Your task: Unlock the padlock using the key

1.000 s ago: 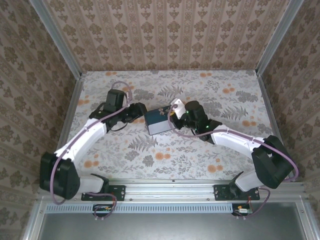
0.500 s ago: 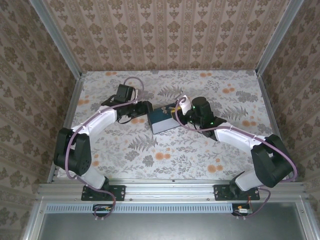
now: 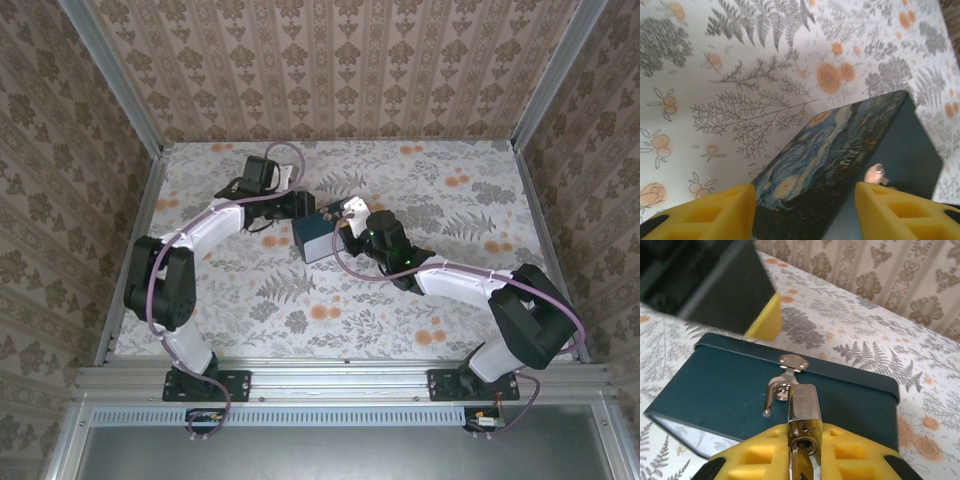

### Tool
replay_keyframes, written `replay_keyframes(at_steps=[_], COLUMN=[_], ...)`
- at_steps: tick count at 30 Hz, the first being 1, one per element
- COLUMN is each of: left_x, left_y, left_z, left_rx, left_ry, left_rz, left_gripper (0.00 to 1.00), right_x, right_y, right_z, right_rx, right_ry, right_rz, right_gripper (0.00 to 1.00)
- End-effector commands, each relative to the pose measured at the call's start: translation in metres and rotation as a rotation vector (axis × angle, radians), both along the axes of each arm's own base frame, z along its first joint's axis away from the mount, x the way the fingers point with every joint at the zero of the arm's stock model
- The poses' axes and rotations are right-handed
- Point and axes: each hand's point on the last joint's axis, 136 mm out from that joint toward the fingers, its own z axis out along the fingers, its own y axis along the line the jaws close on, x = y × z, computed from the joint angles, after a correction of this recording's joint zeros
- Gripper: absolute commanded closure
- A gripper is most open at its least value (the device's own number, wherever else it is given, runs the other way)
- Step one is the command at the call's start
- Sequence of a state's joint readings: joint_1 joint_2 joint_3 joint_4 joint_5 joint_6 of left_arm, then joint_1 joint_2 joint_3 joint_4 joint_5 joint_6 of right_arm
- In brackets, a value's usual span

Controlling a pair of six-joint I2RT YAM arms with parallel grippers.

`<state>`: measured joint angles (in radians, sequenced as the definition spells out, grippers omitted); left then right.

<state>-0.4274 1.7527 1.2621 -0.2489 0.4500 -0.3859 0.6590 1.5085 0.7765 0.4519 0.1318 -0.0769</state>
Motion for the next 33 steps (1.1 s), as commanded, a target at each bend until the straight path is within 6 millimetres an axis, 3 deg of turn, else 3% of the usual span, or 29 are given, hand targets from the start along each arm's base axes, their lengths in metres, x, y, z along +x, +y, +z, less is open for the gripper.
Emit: replay_keyframes(at_steps=[1,8,16,20,23,24,33], left_x=[-0.005,-0.015,-0.016,-0.023,-0.033,-0.046,-0.085], left_y=[-0.012,-0.012,-0.006,-0.003,-0.009,-0.022,-0.058], left_z=[0.003,0.000,-0.004,-0.013,-0.015,-0.016,-0.006], left_rx=[-0.006,-0.010,0.002,-0.002,-0.079,-0.103,-0.201], left_ry=[-0.015,0.003,0.014,0.087,0.153,0.174,0.224], left_rz=[-0.089,-0.087,-0.057,-0.002,0.008,-0.016,-0.058], left_gripper=[0.51,0.55,0.58,0.59,0.61,0.61,0.62], right_x=[0.011,0.014,0.025,0.028,0.030,0.031,0.042], right_y=[-0.005,0.000,-0.012,-0.024,-0.026,-0.026,-0.033], right_z=[0.007,-0.006,-0.009,0.008,0.017,0.020,0.021], right_rx=[0.090,0.116,0.099,0.171,0.251,0.255,0.238], right_ry=[0.005,0.030,0.057,0.068,0.083,0.085,0.102], right_rz=[-0.091,-0.088,-0.127,-0.207,-0.265,-0.283,-0.451], right_gripper=[0.78,0.72,0.90,0.98,1.00,1.00,1.00])
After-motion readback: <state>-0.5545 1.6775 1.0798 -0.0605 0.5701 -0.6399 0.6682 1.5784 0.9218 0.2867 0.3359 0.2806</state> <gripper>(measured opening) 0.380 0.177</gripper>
